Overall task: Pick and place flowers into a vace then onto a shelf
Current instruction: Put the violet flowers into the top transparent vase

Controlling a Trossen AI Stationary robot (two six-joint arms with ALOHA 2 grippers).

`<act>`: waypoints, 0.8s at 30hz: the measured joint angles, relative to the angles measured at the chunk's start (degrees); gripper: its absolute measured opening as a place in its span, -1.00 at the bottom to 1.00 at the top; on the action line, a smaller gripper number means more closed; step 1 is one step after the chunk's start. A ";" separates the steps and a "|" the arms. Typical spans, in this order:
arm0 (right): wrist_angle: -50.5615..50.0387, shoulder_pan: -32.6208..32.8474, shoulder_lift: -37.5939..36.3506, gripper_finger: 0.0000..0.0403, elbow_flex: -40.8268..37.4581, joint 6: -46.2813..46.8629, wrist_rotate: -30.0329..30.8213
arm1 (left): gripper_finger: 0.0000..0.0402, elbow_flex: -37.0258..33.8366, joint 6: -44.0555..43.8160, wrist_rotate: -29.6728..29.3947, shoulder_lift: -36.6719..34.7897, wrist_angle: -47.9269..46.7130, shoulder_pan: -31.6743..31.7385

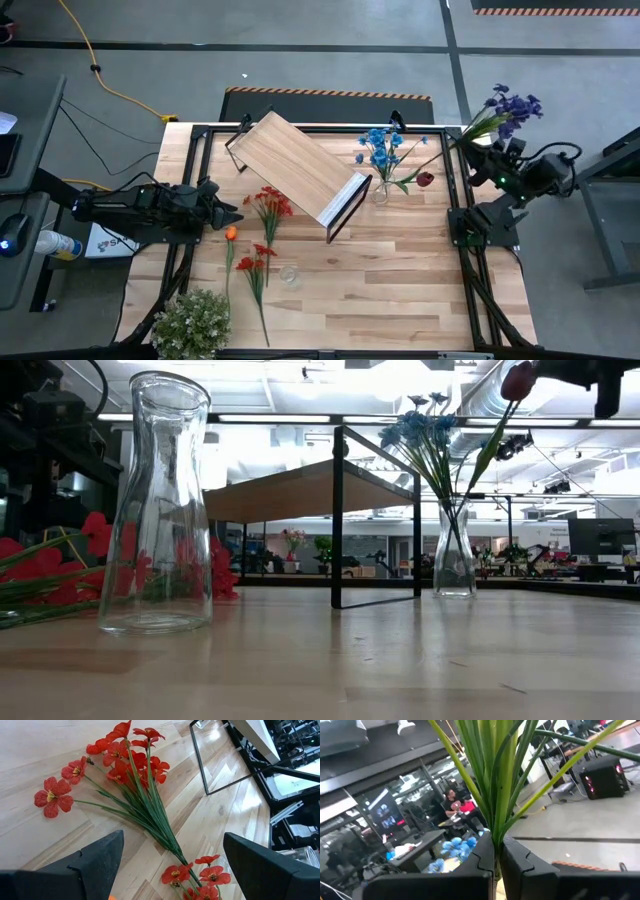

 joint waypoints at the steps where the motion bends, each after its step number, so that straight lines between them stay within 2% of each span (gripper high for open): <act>1: 3.00 0.00 0.00 -0.98 -0.67 -2.02 -0.64 | 0.87 -0.01 0.00 0.00 0.00 0.00 0.00; 4: 9.52 0.00 0.01 -0.96 -2.30 -5.53 -4.04 | 0.87 0.00 0.00 0.00 0.00 0.00 0.00; 9: 13.21 0.00 0.33 -0.98 -5.00 -5.45 -6.09 | 0.87 0.00 0.01 0.00 0.00 0.00 0.00; 24: 23.54 -0.04 10.34 -0.97 -5.93 -9.72 -7.06 | 0.87 0.00 0.00 0.00 0.00 0.02 0.00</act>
